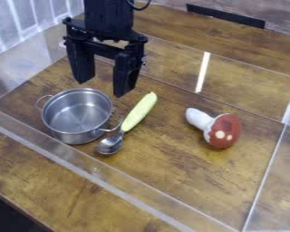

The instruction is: Move the green spoon to the right

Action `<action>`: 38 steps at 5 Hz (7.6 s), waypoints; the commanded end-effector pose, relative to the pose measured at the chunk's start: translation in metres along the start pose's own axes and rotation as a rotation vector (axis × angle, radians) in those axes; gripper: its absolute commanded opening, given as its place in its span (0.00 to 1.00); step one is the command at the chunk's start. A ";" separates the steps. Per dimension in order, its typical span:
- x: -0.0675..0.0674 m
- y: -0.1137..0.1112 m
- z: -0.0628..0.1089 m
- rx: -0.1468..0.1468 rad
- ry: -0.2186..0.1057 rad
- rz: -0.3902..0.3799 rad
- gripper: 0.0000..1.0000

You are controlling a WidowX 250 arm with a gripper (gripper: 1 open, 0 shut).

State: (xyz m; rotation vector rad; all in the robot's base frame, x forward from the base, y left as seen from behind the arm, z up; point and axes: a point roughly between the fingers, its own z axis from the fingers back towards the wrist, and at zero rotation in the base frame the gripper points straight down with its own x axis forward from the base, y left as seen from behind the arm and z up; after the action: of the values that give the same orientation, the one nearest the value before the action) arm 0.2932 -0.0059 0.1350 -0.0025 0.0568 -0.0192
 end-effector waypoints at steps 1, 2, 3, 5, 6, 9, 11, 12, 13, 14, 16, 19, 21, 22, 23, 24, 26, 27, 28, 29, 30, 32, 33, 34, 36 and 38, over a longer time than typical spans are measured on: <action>0.006 0.006 -0.015 -0.004 0.008 0.037 1.00; 0.021 0.004 -0.025 -0.009 -0.005 0.080 1.00; 0.042 0.000 -0.033 -0.017 -0.045 0.116 1.00; 0.080 0.016 -0.070 -0.027 -0.090 0.126 1.00; 0.091 0.026 -0.076 -0.028 -0.096 0.115 1.00; 0.090 -0.003 -0.061 -0.052 -0.096 -0.007 1.00; 0.089 0.015 -0.072 -0.059 -0.099 0.156 1.00; 0.090 0.029 -0.079 -0.062 -0.098 0.249 1.00; 0.089 0.028 -0.079 -0.066 -0.093 0.218 1.00; 0.087 0.024 -0.079 -0.070 -0.090 0.184 1.00; 0.082 0.015 -0.074 -0.085 -0.090 0.115 1.00; 0.105 -0.006 -0.068 -0.094 -0.083 0.024 1.00; 0.113 0.017 -0.078 -0.087 -0.079 0.089 0.00; 0.119 0.019 -0.080 -0.098 -0.086 0.085 0.00; 0.123 0.019 -0.074 -0.124 -0.113 0.085 0.00; 0.117 0.003 -0.051 -0.150 -0.146 0.113 0.00; 0.094 -0.034 0.001 -0.223 -0.205 0.076 0.00; 0.079 -0.056 0.010 -0.240 -0.207 0.002 0.00; 0.062 -0.087 0.000 -0.231 -0.198 -0.088 0.00; 0.050 -0.101 -0.010 -0.222 -0.192 -0.116 0.00; 0.041 -0.109 -0.021 -0.209 -0.189 -0.129 0.00; 0.032 -0.148 -0.048 -0.192 -0.150 -0.331 0.00; 0.035 -0.154 -0.055 -0.189 -0.126 -0.313 0.00; 0.048 -0.148 -0.053 -0.181 -0.119 -0.264 0.00; 0.043 -0.124 -0.070 -0.170 -0.098 -0.202 0.00; 0.045 -0.123 -0.087 -0.173 -0.099 -0.209 0.00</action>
State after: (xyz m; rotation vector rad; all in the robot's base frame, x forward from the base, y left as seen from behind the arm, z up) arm 0.3200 -0.1326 0.0280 -0.1708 0.0241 -0.2296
